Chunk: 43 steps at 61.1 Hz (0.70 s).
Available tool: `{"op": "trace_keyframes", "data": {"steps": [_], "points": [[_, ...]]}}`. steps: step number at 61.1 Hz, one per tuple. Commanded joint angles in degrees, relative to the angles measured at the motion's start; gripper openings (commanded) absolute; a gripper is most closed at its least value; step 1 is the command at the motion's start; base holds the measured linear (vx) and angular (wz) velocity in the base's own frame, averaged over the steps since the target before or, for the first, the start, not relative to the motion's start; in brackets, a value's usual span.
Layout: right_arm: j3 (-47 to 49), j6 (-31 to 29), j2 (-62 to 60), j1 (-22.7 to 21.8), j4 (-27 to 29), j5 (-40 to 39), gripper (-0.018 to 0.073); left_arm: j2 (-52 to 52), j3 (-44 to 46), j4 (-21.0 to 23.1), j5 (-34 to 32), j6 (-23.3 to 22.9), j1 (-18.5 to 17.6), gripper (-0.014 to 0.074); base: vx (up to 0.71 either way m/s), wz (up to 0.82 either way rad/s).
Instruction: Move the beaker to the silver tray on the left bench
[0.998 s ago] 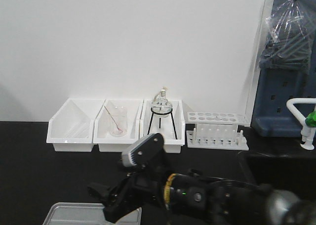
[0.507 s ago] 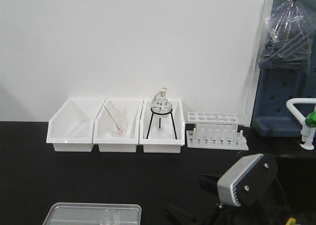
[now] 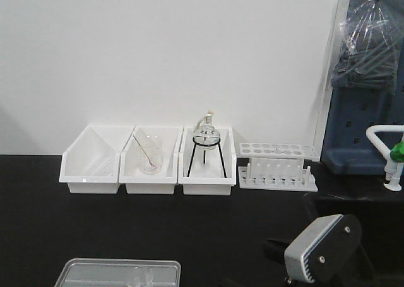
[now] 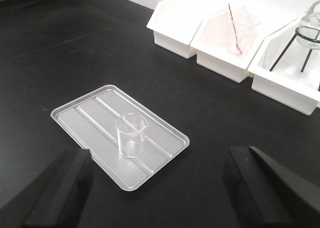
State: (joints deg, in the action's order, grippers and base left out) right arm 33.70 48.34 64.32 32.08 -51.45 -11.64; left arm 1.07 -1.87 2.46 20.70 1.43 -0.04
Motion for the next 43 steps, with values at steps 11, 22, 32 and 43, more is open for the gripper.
{"op": "trace_keyframes", "data": {"steps": [11,22,32,43], "points": [[-0.89,-0.29,-11.50,-0.37,2.83,6.57,0.0550,0.45,-1.13,0.46,-4.52,-0.03,-0.14,0.0001,0.00,0.00],[-5.31,-9.17,-28.03,-4.69,19.56,18.87,0.0444,0.45,-1.13,0.46,-4.52,-0.03,-0.14,0.0001,0.00,0.00],[-13.88,-29.09,-41.35,-15.84,35.20,18.31,0.0295,0.45,-1.13,0.46,-4.52,-0.03,-0.14,0.0001,0.00,0.00],[-25.87,-42.03,-54.94,-26.24,45.20,11.34,0.0105,0.45,-1.13,0.46,-4.52,-0.03,-0.14,0.0001,0.00,0.00]]}}
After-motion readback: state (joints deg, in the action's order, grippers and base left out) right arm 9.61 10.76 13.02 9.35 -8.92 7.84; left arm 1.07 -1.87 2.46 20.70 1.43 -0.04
